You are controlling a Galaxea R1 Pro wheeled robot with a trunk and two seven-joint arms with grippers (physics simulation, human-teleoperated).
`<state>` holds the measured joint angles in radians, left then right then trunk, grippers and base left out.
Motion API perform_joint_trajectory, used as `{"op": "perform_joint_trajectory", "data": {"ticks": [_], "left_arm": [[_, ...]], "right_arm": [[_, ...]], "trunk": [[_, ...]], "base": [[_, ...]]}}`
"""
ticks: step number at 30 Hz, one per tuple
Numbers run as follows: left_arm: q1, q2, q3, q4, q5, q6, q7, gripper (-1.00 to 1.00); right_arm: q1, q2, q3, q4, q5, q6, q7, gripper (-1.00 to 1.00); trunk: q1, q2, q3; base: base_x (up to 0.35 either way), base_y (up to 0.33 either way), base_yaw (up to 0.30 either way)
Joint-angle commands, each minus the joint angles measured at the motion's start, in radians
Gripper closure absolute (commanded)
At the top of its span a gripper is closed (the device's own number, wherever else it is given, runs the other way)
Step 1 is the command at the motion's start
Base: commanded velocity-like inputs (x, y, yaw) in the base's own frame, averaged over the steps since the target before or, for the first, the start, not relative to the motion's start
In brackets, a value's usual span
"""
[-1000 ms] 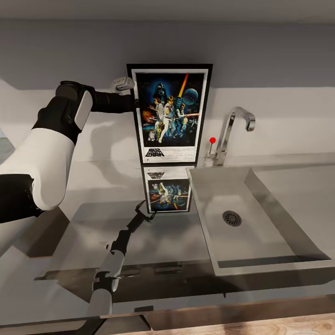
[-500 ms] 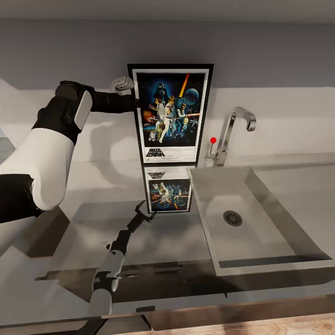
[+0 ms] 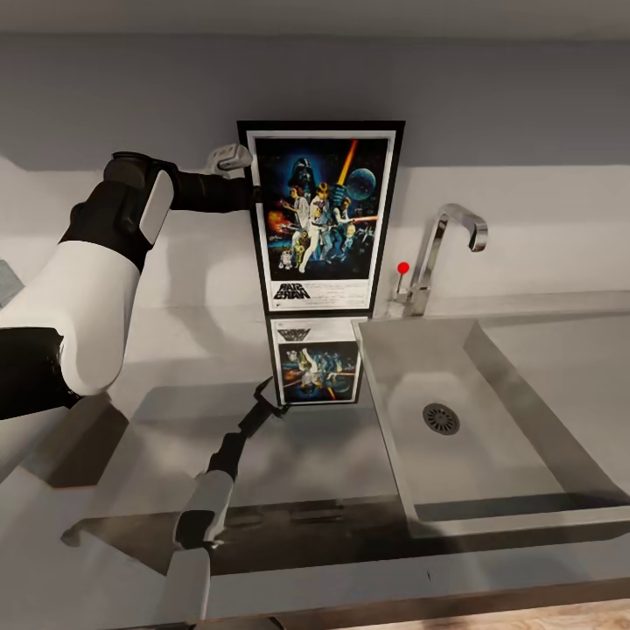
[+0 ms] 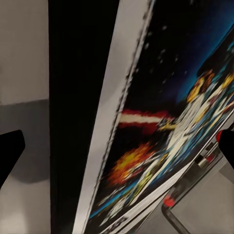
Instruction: Pick up the poster from the kitchen countertop and hang it on one of the wall nails in the kitchen.
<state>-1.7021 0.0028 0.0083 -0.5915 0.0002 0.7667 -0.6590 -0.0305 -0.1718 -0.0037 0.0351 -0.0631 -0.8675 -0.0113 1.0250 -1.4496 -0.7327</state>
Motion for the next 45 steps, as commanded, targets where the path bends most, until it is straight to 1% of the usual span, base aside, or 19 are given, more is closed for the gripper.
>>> {"op": "perform_joint_trajectory", "data": {"ticks": [1,37,38,45], "left_arm": [[-0.001,0.000,0.001,-0.001,0.000,0.006,-0.003,-1.00],[-0.001,0.000,-0.001,0.001,0.001,0.010,-0.004,-1.00],[-0.001,0.000,-0.002,0.001,0.001,0.011,-0.004,1.00],[-0.001,0.000,-0.004,0.000,0.002,0.011,-0.004,1.00]], "right_arm": [[-0.002,0.000,0.001,0.004,-0.004,-0.005,0.002,-1.00],[-0.002,0.000,0.001,0.003,-0.004,-0.005,0.002,-1.00],[-0.002,0.000,0.001,0.003,-0.004,-0.005,0.002,-1.00],[-0.002,0.000,0.001,0.003,-0.004,-0.005,0.002,-1.00]], "trunk": [[0.000,0.000,-0.001],[0.000,0.000,-0.001],[0.000,0.000,-0.001],[0.000,0.000,-0.001]], "base": [[0.009,0.000,0.000],[0.001,0.000,-0.020],[0.000,0.000,0.000],[0.000,0.000,0.000]]}}
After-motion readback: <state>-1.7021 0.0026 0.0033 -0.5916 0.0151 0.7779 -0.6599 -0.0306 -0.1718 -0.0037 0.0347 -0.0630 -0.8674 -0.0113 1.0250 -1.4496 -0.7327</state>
